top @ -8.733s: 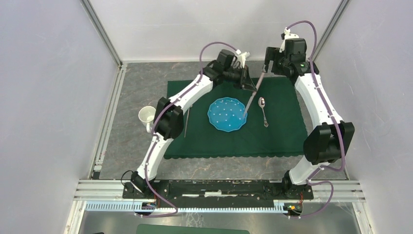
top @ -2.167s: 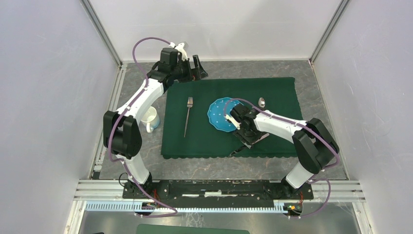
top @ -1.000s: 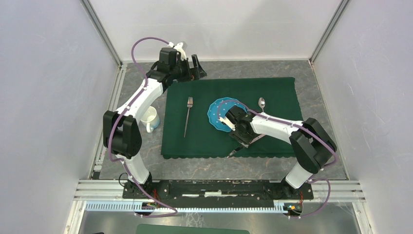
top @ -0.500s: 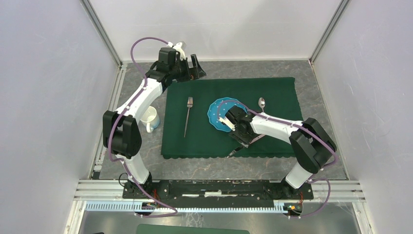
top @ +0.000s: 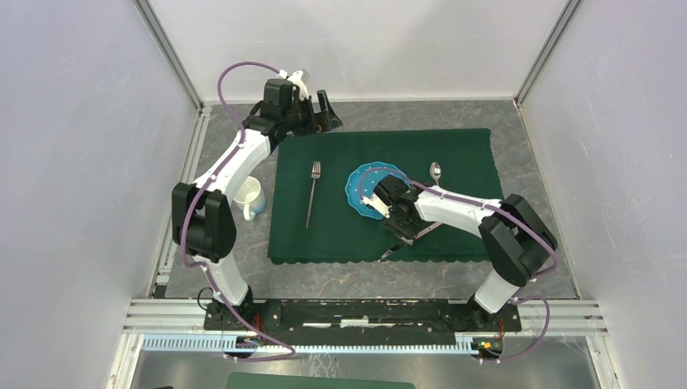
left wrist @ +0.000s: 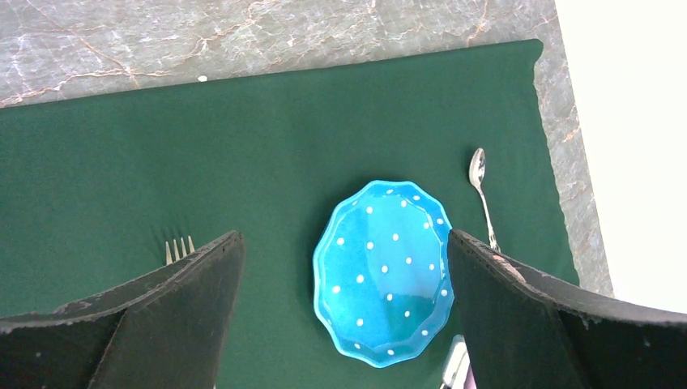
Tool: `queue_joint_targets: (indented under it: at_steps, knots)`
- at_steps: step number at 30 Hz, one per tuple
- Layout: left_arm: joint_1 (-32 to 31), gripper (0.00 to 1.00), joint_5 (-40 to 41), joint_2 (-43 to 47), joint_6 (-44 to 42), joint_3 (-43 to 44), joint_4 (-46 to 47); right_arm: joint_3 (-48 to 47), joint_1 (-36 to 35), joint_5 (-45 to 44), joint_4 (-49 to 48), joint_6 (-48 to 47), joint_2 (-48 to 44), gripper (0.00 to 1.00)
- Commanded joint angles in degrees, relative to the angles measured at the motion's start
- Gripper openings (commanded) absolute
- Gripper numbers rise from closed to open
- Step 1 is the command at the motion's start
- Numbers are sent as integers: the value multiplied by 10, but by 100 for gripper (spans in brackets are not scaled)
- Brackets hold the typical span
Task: Set the dinner table for one person
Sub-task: Pick up the knife with the napkin.
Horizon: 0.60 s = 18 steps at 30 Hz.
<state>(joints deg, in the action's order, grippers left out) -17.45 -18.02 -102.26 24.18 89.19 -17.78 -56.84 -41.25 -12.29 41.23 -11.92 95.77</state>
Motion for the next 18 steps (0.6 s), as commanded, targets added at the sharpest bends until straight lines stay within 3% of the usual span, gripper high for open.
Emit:
queue_joint_targets:
  at_steps: [1,18]
  knots:
    - [7,100,-4,-11,18,27,-2,26,-2,20,-86,-4,28,58]
    - [13,100,-19,-25,17,39,-1,56,-6,19,-100,-31,26,58]
